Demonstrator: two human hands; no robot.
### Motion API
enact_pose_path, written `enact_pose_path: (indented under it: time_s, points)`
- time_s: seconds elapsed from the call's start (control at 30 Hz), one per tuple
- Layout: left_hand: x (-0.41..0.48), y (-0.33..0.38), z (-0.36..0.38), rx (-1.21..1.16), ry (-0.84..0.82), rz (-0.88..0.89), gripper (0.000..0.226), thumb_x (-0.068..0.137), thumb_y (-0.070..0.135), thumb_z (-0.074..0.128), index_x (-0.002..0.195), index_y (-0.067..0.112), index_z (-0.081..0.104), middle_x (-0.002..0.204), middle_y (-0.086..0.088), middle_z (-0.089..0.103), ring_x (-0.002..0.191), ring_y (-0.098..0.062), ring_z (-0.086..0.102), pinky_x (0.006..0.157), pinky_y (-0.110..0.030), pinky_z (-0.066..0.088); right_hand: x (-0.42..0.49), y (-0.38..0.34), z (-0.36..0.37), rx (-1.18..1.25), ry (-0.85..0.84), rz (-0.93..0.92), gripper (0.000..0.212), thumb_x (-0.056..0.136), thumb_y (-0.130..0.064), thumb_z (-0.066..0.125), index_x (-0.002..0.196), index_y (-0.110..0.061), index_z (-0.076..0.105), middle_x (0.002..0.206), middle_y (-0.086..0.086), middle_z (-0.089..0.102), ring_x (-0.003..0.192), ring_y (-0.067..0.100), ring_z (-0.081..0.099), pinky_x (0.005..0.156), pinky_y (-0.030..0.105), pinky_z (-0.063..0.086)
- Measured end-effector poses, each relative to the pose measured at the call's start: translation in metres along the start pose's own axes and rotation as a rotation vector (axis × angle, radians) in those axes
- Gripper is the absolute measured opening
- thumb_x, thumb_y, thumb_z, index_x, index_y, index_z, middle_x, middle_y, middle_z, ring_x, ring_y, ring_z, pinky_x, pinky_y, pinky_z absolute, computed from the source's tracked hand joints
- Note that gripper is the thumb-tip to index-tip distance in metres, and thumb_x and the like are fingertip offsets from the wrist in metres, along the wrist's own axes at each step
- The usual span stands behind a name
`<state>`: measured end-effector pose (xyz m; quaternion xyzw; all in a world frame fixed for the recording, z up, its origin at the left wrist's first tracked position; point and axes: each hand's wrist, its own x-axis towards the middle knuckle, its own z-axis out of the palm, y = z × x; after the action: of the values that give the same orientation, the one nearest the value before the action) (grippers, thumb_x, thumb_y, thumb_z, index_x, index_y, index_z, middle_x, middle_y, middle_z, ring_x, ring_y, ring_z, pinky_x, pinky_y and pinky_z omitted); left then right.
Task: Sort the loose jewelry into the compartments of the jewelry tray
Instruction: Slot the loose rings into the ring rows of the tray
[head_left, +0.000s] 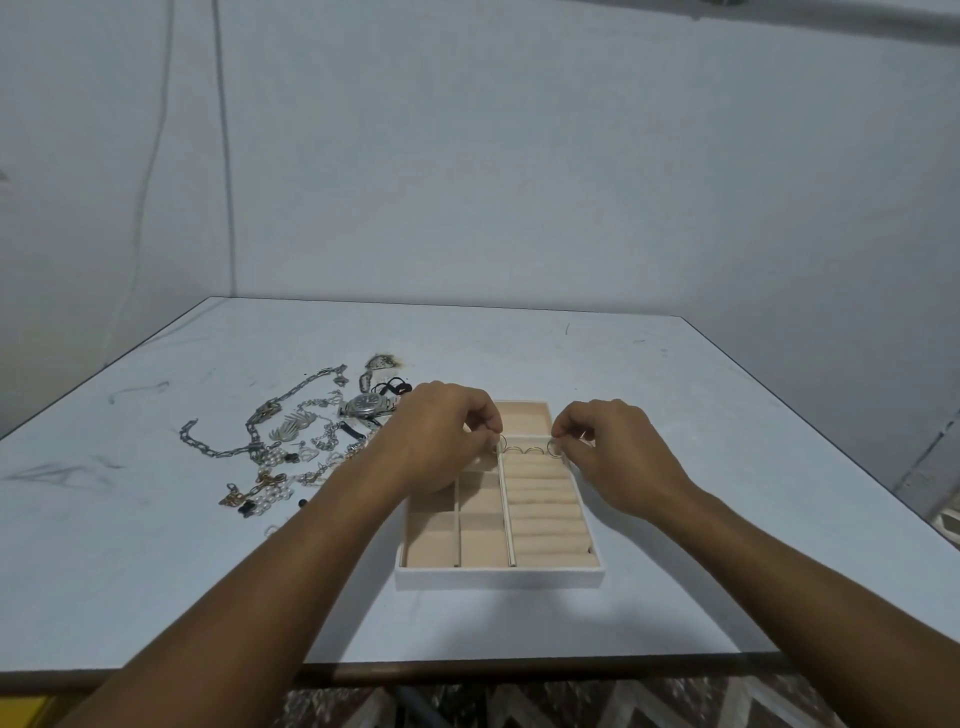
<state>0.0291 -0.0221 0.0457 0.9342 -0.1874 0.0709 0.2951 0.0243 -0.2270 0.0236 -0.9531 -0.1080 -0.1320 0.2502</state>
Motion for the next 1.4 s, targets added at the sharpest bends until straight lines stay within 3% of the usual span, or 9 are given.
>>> enact_pose_path:
  time_s: [0.1,0.27,0.4,0.57,0.73,1.0,1.1,1.23,1.4]
  points:
    - [0.0,0.0,0.001,0.007,0.002,0.005,0.005,0.087,0.024,0.065,0.085,0.027,0.07,0.087,0.011,0.07,0.08,-0.006,0.057,0.062,-0.01,0.033,0.001,0.002,0.002,-0.035,0.037,-0.044,0.01,0.089,-0.018,0.06,0.085,-0.022,0.068,0.073,-0.02,0.059,0.078,0.009,0.057,0.07,0.03,0.048]
    - [0.0,0.004,0.002,0.016,0.003,0.011,0.006,0.087,0.024,0.065,0.087,0.027,0.07,0.088,0.011,0.07,0.075,-0.005,0.055,0.066,-0.019,0.033,0.004,0.006,0.007,-0.083,0.041,-0.082,0.01,0.09,-0.02,0.059,0.087,-0.024,0.068,0.082,-0.015,0.061,0.085,0.011,0.053,0.074,0.032,0.047]
    - [0.001,0.002,0.003,0.026,-0.001,0.022,0.006,0.088,0.025,0.064,0.088,0.027,0.07,0.089,0.011,0.071,0.066,0.002,0.05,0.06,-0.008,0.03,0.002,0.01,0.01,-0.127,0.037,-0.1,0.012,0.092,-0.022,0.057,0.088,-0.024,0.068,0.085,-0.01,0.064,0.088,0.014,0.051,0.075,0.031,0.044]
    - [0.001,0.003,0.003,0.037,-0.004,0.005,0.006,0.088,0.026,0.065,0.089,0.026,0.07,0.09,0.011,0.07,0.075,-0.005,0.054,0.067,-0.021,0.034,0.001,0.012,0.01,-0.177,0.027,-0.147,0.013,0.093,-0.022,0.057,0.094,-0.024,0.071,0.088,-0.008,0.068,0.09,0.015,0.051,0.076,0.029,0.041]
    - [0.001,0.004,0.004,0.018,-0.021,-0.001,0.006,0.088,0.024,0.064,0.089,0.025,0.071,0.091,0.011,0.07,0.085,-0.009,0.061,0.07,-0.021,0.038,0.001,0.014,0.01,-0.223,0.035,-0.194,0.015,0.092,-0.022,0.057,0.096,-0.023,0.072,0.088,-0.007,0.068,0.09,0.019,0.052,0.076,0.03,0.041]
    - [0.001,0.003,0.005,0.015,-0.02,0.007,0.008,0.088,0.022,0.065,0.092,0.023,0.072,0.093,0.009,0.071,0.087,-0.01,0.061,0.074,-0.022,0.041,-0.002,0.018,0.011,-0.376,0.095,-0.317,0.022,0.081,-0.008,0.064,0.086,-0.025,0.077,0.081,-0.005,0.07,0.074,0.024,0.057,0.06,0.032,0.043]
    - [0.003,0.003,0.008,0.006,-0.024,0.015,0.008,0.088,0.021,0.065,0.09,0.023,0.072,0.091,0.009,0.072,0.084,-0.007,0.06,0.068,-0.018,0.039,-0.004,0.02,0.011,-0.357,0.117,-0.323,0.027,0.077,-0.003,0.064,0.086,-0.025,0.078,0.08,-0.006,0.07,0.071,0.024,0.057,0.058,0.03,0.038]
    - [0.008,0.0,0.013,0.006,-0.022,0.021,0.007,0.087,0.022,0.066,0.089,0.024,0.072,0.089,0.011,0.071,0.079,-0.006,0.058,0.062,-0.009,0.035,-0.006,0.021,0.012,-0.363,0.077,-0.292,0.035,0.079,0.001,0.058,0.094,-0.024,0.077,0.09,-0.005,0.071,0.08,0.024,0.056,0.063,0.03,0.038]
    - [0.01,-0.002,0.022,-0.003,-0.002,0.007,0.006,0.085,0.025,0.067,0.088,0.025,0.072,0.09,0.009,0.072,0.086,-0.008,0.061,0.074,-0.022,0.044,-0.01,0.02,0.005,-0.289,0.106,-0.234,0.034,0.087,-0.003,0.054,0.11,-0.022,0.07,0.103,-0.005,0.07,0.092,0.024,0.057,0.074,0.033,0.042]
